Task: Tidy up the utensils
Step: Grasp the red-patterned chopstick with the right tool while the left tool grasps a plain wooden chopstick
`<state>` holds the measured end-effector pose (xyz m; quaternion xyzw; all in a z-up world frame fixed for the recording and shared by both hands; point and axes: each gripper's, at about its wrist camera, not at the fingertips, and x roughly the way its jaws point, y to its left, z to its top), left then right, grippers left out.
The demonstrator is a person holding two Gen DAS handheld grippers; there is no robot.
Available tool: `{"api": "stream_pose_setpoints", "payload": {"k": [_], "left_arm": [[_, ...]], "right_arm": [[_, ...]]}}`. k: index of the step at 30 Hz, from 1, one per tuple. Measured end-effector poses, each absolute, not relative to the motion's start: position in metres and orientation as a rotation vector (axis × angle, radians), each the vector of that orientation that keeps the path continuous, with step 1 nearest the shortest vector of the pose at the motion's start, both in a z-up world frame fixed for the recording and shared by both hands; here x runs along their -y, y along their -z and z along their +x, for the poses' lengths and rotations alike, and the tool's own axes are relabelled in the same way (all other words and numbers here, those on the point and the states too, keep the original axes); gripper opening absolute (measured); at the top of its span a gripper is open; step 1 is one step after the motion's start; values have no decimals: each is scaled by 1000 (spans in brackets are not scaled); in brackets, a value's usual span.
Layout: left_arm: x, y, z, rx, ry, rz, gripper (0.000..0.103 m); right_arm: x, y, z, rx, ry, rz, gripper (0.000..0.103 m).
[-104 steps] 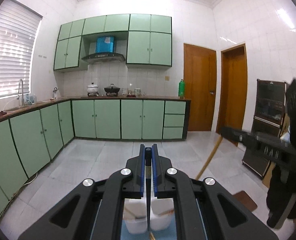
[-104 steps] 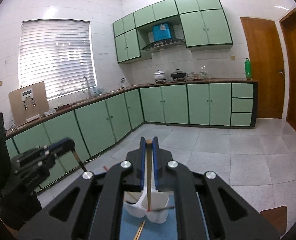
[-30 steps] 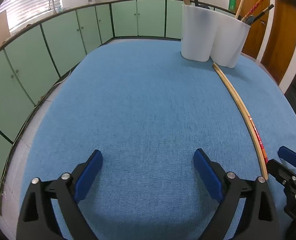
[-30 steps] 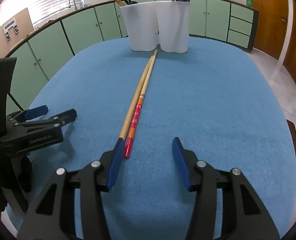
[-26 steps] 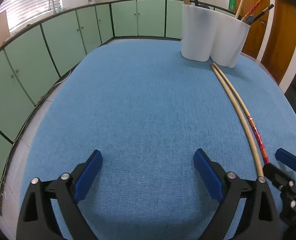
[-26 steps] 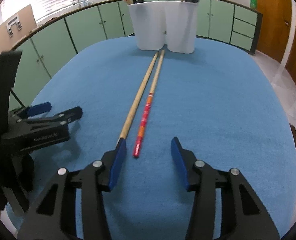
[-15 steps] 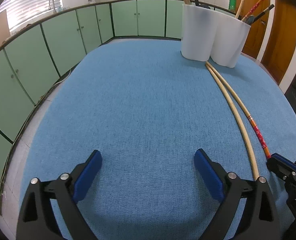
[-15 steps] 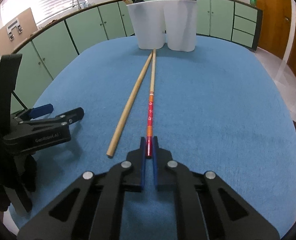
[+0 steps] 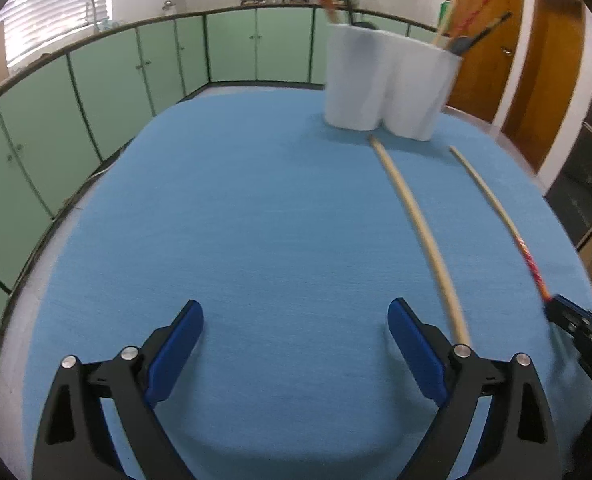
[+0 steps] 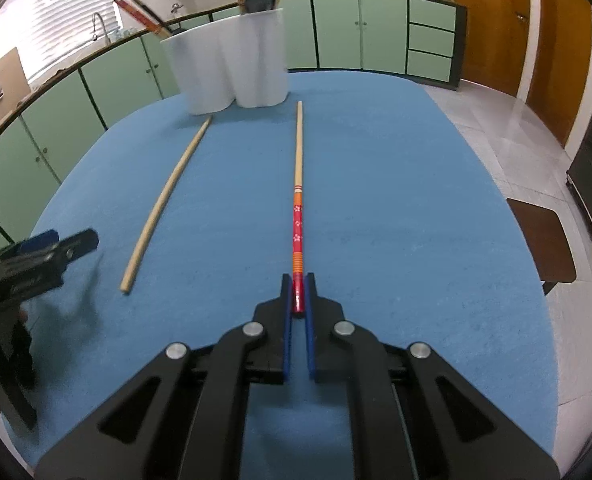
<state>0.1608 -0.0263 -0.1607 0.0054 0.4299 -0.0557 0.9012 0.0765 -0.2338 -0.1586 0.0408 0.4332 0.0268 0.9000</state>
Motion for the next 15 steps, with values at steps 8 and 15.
{"api": "stream_pose_setpoints", "payload": {"k": [8, 15], "left_arm": [[55, 164, 149, -902, 169, 17, 91], [80, 163, 143, -904, 205, 47, 91]], "right_arm": [[243, 161, 84, -910, -75, 100, 5], [247, 160, 86, -914, -86, 100, 5]]}}
